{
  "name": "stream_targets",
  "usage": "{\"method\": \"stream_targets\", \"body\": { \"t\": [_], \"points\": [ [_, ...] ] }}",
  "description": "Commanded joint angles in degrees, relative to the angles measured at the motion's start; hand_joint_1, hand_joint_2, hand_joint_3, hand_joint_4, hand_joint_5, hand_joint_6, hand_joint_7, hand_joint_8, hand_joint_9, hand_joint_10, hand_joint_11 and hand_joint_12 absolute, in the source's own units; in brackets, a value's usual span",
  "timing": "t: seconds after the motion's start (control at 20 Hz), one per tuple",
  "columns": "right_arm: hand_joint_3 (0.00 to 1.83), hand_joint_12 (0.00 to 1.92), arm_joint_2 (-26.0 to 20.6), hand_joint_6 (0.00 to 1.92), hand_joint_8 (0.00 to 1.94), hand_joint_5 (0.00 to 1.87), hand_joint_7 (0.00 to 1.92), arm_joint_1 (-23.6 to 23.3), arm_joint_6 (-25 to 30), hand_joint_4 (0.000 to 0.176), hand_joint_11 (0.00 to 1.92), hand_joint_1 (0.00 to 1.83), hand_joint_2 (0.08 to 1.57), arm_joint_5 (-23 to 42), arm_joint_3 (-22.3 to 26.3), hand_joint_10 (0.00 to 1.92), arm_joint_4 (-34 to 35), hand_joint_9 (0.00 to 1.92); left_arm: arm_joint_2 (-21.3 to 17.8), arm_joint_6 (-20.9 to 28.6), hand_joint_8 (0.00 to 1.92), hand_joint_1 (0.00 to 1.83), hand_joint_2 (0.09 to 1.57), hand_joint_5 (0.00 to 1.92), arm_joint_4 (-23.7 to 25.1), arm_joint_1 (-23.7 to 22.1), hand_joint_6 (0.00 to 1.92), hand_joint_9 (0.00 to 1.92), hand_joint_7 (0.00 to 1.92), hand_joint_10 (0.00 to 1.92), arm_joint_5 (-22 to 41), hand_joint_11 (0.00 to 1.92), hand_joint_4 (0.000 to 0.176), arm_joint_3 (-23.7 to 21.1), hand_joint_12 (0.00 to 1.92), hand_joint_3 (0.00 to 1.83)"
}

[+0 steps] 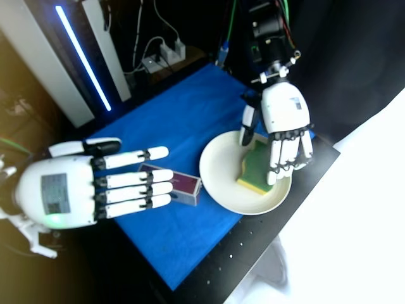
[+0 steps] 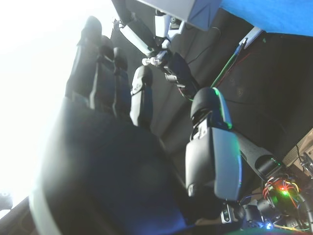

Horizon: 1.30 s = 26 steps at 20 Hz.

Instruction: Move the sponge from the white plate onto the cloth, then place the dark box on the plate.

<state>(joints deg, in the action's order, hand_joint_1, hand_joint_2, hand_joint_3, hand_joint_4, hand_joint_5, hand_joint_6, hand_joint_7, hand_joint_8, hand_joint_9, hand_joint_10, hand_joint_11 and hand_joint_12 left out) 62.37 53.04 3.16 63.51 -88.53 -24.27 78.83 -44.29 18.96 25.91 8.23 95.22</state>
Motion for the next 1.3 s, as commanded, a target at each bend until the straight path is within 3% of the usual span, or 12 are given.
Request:
{"method": "stream_targets", "body": {
  "t": [0.0, 0.05, 0.1, 0.2, 0.35, 0.45, 0.7, 0.8, 0.95, 1.05, 1.15, 1.25],
  "points": [
    [0.0, 0.06, 0.0, 0.01, 0.01, 0.38, 0.29, -0.8, 0.6, 0.128, 0.32, 0.58, 1.18, 6.0, -0.1, 0.01, 3.5, 0.29, 0.2, -0.2, 0.03, 1.01, 1.11, 0.68, -0.1, -0.3, 0.02, 0.46, 0.8, 0.69, 4.0, 0.0, 0.052, 0.3, 1.44, 0.0],
    [0.0, 0.06, 0.0, 0.01, 0.01, 0.38, 0.29, -0.8, 0.6, 0.144, 0.32, 0.58, 1.18, 6.0, -0.1, 0.0, 3.5, 0.29, 0.2, -0.2, 0.05, 1.01, 1.13, 0.76, -0.5, -0.3, 0.01, 0.43, 0.86, 0.87, 4.3, 0.0, 0.04, 0.4, 1.51, 0.0],
    [0.01, 0.06, 0.0, 0.01, 0.01, 0.38, 0.29, -0.8, 0.6, 0.139, 0.33, 0.58, 1.19, 6.0, -0.1, 0.01, 3.5, 0.29, 0.2, -0.2, 1.11, 1.16, 1.19, 0.79, -0.9, -0.4, 0.86, 0.41, 0.85, 1.03, 4.6, 0.0, 0.0, 0.4, 1.59, 0.0],
    [0.01, 0.06, 0.0, 0.01, 0.0, 0.39, 0.29, -0.8, 0.6, 0.142, 0.33, 0.56, 1.2, 6.0, -0.1, 0.0, 3.5, 0.29, 0.1, -0.2, 1.51, 1.17, 1.25, 0.72, -1.4, -0.7, 1.19, 0.44, 0.77, 1.14, 5.3, 0.0, 0.0, 0.4, 1.66, 0.0],
    [0.01, 0.05, 0.0, 0.0, 0.0, 0.39, 0.29, -0.8, 0.6, 0.138, 0.31, 0.56, 1.21, 6.0, -0.1, 0.0, 3.5, 0.29, -1.2, -0.2, 1.47, 1.19, 1.22, 0.79, -1.8, -1.5, 1.08, 0.51, 0.8, 1.18, 7.9, 0.01, 0.0, -1.1, 1.65, 0.0],
    [0.0, 0.05, 0.0, 0.0, 0.0, 0.39, 0.29, -0.8, 0.6, 0.133, 0.31, 0.55, 1.21, 6.0, -0.1, 0.0, 3.6, 0.28, -2.8, -0.2, 1.52, 1.23, 1.19, 0.93, -1.8, -2.6, 0.85, 0.47, 0.78, 1.52, 11.0, 0.12, 0.0, -3.1, 1.84, 0.0],
    [0.0, 0.04, 0.0, 0.0, 0.0, 0.38, 0.29, -0.8, 0.6, 0.126, 0.31, 0.56, 1.2, 6.0, -0.1, 0.0, 3.7, 0.28, -9.1, -0.2, 1.41, 1.19, 1.2, 0.83, -1.2, -5.3, 1.08, 0.53, 0.82, 1.37, 20.9, 0.11, 0.0, -10.5, 1.8, 0.0],
    [0.0, 0.04, 0.0, 0.0, 0.0, 0.38, 0.28, -0.8, 0.6, 0.123, 0.31, 0.56, 1.2, 6.0, 0.0, 0.0, 3.9, 0.28, -12.0, -0.2, 1.33, 1.19, 1.19, 0.83, 0.2, -5.5, 1.1, 0.61, 0.86, 1.36, 23.6, 0.29, 0.0, -14.1, 1.81, 0.0],
    [0.0, 0.05, 0.0, 0.0, 0.0, 0.38, 0.27, -0.8, 0.6, 0.137, 0.33, 0.57, 1.2, 6.0, 0.3, 0.0, 4.2, 0.27, -18.5, 0.2, 1.29, 1.34, 1.16, 0.88, 6.9, -4.5, 1.0, 0.84, 0.84, 1.33, 25.8, 0.72, 0.0, -22.5, 1.49, 0.0],
    [0.0, 0.05, 0.0, 0.0, 0.0, 0.38, 0.27, -0.8, 0.6, 0.122, 0.34, 0.58, 1.21, 6.0, 0.4, 0.0, 4.5, 0.27, -21.9, 7.7, 1.47, 1.24, 1.18, 0.86, 12.4, -1.2, 0.92, 0.87, 0.85, 1.46, 28.0, 0.87, 0.0, -26.2, 1.68, 0.0],
    [0.0, 0.05, 0.0, 0.0, 0.0, 0.37, 0.27, -0.8, 0.6, 0.125, 0.35, 0.57, 1.2, 6.0, 0.6, 0.0, 4.7, 0.27, -23.8, 18.6, 1.36, 1.24, 1.17, 0.85, 13.9, 4.1, 0.98, 0.83, 0.9, 1.25, 33.8, 0.7, 0.0, -27.1, 1.46, 0.0],
    [0.0, 0.05, 0.0, 0.0, 0.0, 0.37, 0.26, -0.8, 0.6, 0.125, 0.34, 0.56, 1.2, 6.0, 0.8, 0.0, 4.8, 0.26, -25.5, 25.8, 1.29, 1.27, 1.12, 1.01, 12.9, 10.9, 0.72, 0.98, 0.95, 1.25, 38.3, 0.93, 0.0, -28.7, 1.43, 0.0]
  ]
}}
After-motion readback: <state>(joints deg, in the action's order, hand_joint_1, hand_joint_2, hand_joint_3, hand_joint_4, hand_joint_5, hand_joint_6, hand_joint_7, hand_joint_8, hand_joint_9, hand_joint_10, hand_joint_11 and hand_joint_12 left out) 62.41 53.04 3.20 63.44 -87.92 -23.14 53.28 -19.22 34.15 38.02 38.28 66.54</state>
